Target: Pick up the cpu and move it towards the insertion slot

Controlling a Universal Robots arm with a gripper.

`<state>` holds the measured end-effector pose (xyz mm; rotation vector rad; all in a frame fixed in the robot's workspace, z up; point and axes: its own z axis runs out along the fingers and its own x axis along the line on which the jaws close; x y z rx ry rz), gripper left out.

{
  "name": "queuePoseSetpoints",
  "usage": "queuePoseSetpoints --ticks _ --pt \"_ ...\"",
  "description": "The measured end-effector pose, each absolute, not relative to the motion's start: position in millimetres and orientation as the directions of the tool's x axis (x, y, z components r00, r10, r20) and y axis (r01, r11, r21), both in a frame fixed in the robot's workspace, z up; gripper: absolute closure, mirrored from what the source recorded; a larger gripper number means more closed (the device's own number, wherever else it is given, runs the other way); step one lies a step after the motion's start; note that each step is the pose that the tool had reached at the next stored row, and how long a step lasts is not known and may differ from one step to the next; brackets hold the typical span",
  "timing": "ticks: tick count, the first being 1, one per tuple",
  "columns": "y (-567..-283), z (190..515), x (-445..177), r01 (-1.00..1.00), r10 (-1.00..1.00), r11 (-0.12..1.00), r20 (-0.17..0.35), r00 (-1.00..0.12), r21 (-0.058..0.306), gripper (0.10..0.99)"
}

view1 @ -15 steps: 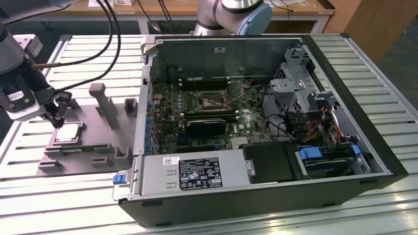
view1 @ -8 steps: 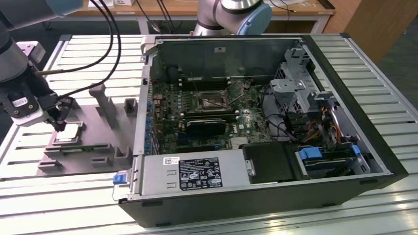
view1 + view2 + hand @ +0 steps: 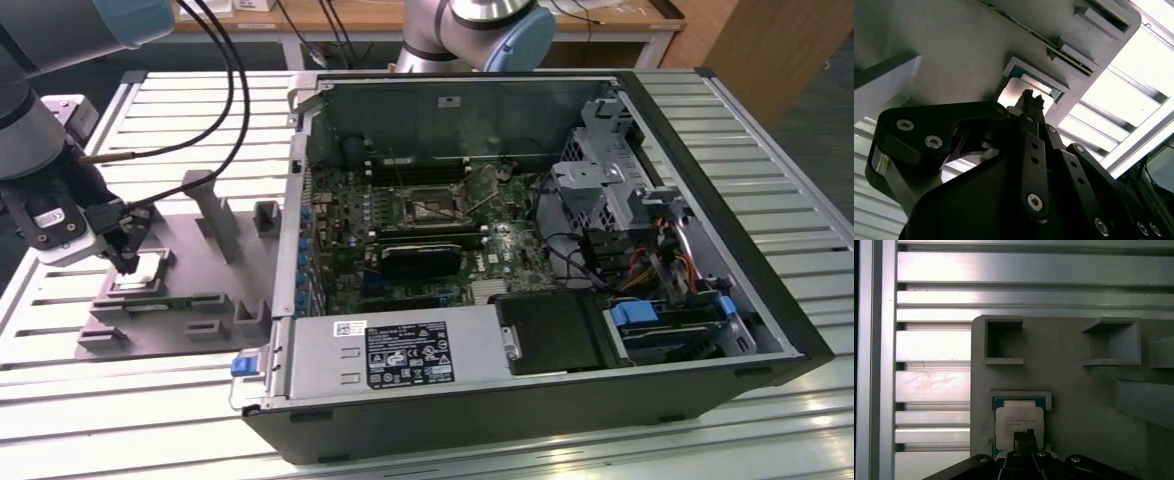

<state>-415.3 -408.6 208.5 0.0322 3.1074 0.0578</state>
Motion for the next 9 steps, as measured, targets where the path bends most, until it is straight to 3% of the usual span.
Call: queuePoseSetpoints --ticks 6,9 --pt "-408.6 208.3 -415.3 0.02 0.021 0.999 -0.033 -0.999 0.038 0.973" --pt "-408.6 208.2 -415.3 0.02 0.021 0.999 -0.033 -0.999 0.037 0.855"
